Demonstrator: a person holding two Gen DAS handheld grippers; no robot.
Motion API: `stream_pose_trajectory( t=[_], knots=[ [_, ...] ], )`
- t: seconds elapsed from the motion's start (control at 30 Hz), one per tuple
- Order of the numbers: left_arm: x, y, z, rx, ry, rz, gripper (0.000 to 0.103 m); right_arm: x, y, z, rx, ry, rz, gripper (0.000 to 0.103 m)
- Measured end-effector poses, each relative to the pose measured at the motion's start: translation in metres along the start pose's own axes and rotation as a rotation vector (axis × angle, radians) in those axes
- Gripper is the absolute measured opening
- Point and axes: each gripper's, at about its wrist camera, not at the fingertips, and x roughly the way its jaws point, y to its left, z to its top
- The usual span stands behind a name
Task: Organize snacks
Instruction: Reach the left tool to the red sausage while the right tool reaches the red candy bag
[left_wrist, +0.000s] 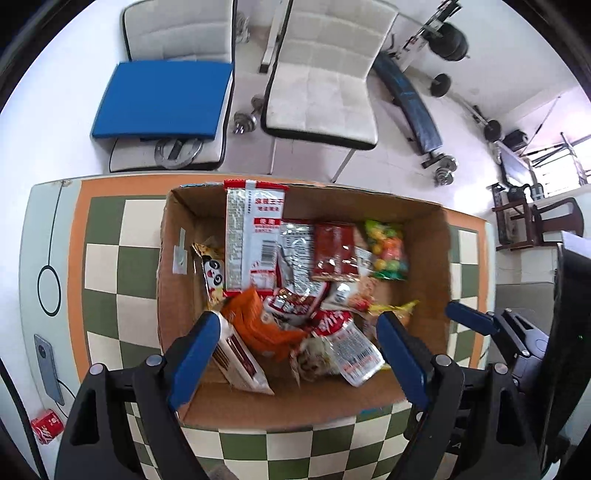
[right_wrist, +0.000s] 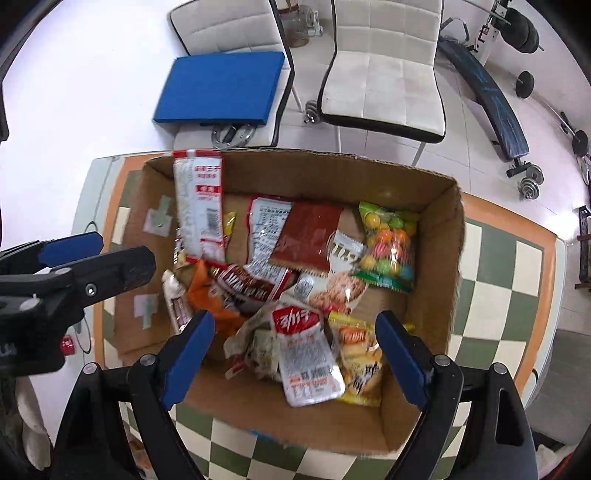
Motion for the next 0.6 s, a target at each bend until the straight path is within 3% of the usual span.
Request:
stream_pose_trajectory(
  t=[0.1,0.2,0.4,0.6],
  knots=[
    [-0.018,-0.006,-0.023,0.015,-0.050,-0.004,0.087,-0.018,0.001,-0.021,0.018,-0.029,0.041,0.091],
    [-0.031,-0.013,-0.050,0.039,-0.118,0.046,0.086,-0.038,-0.003,-0.049,0.044,-0.060,0.104,0.091],
    [-0.043,-0.023,-0.118,0.070,-0.224,0.123,0.087,-0.054,-0.014,-0.118,0.071,-0.105,0.146,0.091],
    [-0.017,-0.030,-0.175,0.130,-0.221,0.200,0.087,-0.038,-0.033,-0.188,0.124,-0.104,0.113,0.091]
  ],
)
